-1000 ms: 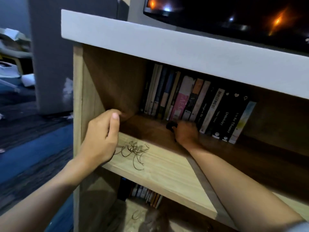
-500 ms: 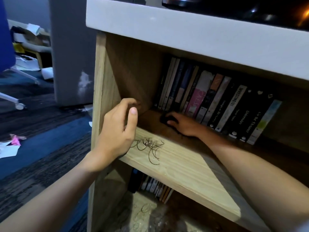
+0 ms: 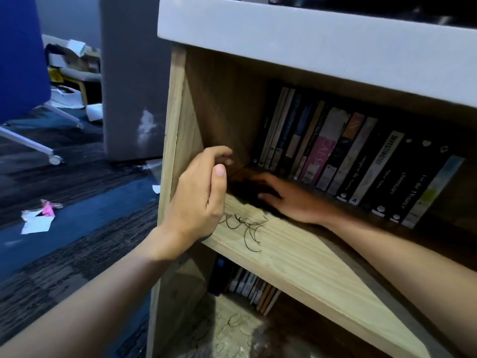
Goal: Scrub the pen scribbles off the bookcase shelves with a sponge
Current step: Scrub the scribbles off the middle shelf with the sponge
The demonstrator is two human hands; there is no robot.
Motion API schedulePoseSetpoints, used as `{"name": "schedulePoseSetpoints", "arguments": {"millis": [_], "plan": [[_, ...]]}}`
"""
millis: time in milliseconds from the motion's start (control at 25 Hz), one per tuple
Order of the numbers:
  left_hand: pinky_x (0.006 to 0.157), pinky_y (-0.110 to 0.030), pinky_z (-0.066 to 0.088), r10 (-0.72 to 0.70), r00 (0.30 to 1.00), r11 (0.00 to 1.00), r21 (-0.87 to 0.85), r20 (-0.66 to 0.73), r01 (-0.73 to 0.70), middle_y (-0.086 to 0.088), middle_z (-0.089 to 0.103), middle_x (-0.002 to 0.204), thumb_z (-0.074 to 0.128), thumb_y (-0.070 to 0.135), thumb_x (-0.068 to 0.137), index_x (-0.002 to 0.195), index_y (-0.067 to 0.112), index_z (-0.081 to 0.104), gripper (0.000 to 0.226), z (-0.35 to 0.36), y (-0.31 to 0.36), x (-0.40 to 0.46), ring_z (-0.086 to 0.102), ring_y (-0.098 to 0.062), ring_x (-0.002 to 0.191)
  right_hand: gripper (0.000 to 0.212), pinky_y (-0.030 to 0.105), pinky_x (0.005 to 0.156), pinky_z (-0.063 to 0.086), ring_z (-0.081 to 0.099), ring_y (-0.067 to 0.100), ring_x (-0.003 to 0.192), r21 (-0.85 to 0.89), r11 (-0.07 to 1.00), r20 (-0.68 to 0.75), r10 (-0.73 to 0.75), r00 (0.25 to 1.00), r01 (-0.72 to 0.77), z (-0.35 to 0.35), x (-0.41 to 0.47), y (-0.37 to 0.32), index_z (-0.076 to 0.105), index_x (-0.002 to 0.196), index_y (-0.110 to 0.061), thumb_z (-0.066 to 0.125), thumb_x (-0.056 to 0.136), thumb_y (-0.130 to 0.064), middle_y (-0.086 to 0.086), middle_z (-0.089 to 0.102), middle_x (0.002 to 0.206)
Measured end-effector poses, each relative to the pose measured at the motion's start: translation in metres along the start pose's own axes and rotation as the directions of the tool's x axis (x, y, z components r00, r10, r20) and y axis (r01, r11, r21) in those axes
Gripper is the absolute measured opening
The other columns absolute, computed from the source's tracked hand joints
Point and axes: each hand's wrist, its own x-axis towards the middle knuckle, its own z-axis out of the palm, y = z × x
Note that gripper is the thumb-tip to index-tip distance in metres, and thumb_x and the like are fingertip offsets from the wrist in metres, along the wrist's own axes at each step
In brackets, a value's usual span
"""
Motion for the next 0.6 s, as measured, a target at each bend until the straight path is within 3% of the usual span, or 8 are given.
{"name": "schedulePoseSetpoints", "arguments": {"millis": [80, 160, 280, 360, 440, 520, 600], "plan": [[0.090, -0.014, 0.042, -0.006, 1.000, 1.000, -0.008, -0.014, 0.006, 0.000, 0.062, 0.108, 0.024, 0.031, 0.100, 0.122, 0.005, 0.054, 0.045, -0.001, -0.002, 0.000, 0.057, -0.006, 0.104, 0.035, 0.032, 0.092, 0.046, 0.057, 0.027, 0.113, -0.175, 0.969, -0.127, 0.154, 0.980, -0.175, -0.008, 0.033, 0.038, 0.044, 0.131, -0.013, 0.050, 0.098, -0.025, 0.011, 0.057, 0.125], [0.089, -0.013, 0.041, 0.015, 0.999, 1.000, -0.023, -0.033, -0.015, 0.000, 0.063, 0.106, 0.024, 0.029, 0.100, 0.122, 0.006, 0.054, 0.044, -0.001, -0.004, -0.001, 0.058, -0.005, 0.103, 0.030, 0.034, 0.085, 0.046, 0.058, 0.033, 0.107, -0.381, 0.872, -0.195, 0.250, 0.948, -0.308, -0.005, 0.065, 0.053, 0.052, 0.124, -0.008, 0.051, 0.098, -0.024, 0.017, 0.059, 0.121], [0.087, -0.013, 0.042, 0.040, 0.998, 0.999, -0.029, -0.058, -0.042, 0.000, 0.063, 0.102, 0.024, 0.029, 0.099, 0.121, 0.007, 0.054, 0.043, -0.001, -0.007, -0.001, 0.059, -0.004, 0.099, 0.029, 0.035, 0.083, 0.047, 0.060, 0.034, 0.104, -0.524, 0.802, -0.251, 0.176, 0.952, -0.286, 0.011, 0.094, 0.033, 0.060, 0.118, -0.014, 0.049, 0.096, -0.030, 0.018, 0.063, 0.116], [0.085, -0.015, 0.043, 0.038, 0.998, 0.999, -0.022, -0.042, -0.039, -0.001, 0.063, 0.100, 0.023, 0.029, 0.100, 0.120, 0.005, 0.054, 0.044, 0.000, -0.008, 0.001, 0.060, -0.006, 0.097, 0.029, 0.035, 0.087, 0.047, 0.061, 0.030, 0.106, -0.463, 0.872, -0.249, 0.046, 0.967, -0.161, 0.021, 0.082, 0.004, 0.061, 0.118, -0.023, 0.050, 0.095, -0.037, 0.011, 0.066, 0.115], [0.084, -0.017, 0.045, 0.027, 0.999, 0.999, -0.017, -0.025, -0.028, -0.002, 0.064, 0.099, 0.024, 0.028, 0.100, 0.120, 0.004, 0.054, 0.043, -0.001, -0.007, 0.001, 0.060, -0.008, 0.096, 0.023, 0.031, 0.092, 0.046, 0.060, 0.016, 0.110, -0.157, 0.987, -0.171, -0.008, 0.985, -0.019, 0.022, 0.050, -0.018, 0.064, 0.114, -0.027, 0.057, 0.093, -0.035, -0.002, 0.067, 0.116], [0.083, -0.018, 0.045, 0.039, 0.999, 0.999, -0.014, -0.017, -0.039, -0.003, 0.064, 0.099, 0.024, 0.027, 0.100, 0.119, 0.004, 0.055, 0.042, -0.001, -0.006, -0.001, 0.060, -0.008, 0.096, 0.017, 0.019, 0.096, 0.044, 0.059, 0.003, 0.110, 0.112, 0.991, -0.059, -0.068, 0.996, 0.074, 0.013, 0.007, -0.017, 0.065, 0.107, -0.029, 0.064, 0.090, -0.028, -0.011, 0.066, 0.116], [0.083, -0.015, 0.044, 0.040, 0.999, 0.999, -0.009, -0.029, -0.040, -0.002, 0.064, 0.097, 0.023, 0.027, 0.101, 0.118, 0.005, 0.055, 0.043, -0.001, -0.007, 0.000, 0.060, -0.006, 0.095, 0.022, 0.018, 0.098, 0.043, 0.059, 0.001, 0.110, 0.070, 0.996, 0.023, -0.054, 0.998, 0.053, -0.004, -0.012, 0.005, 0.064, 0.112, -0.031, 0.063, 0.090, -0.029, -0.012, 0.065, 0.119]]}}
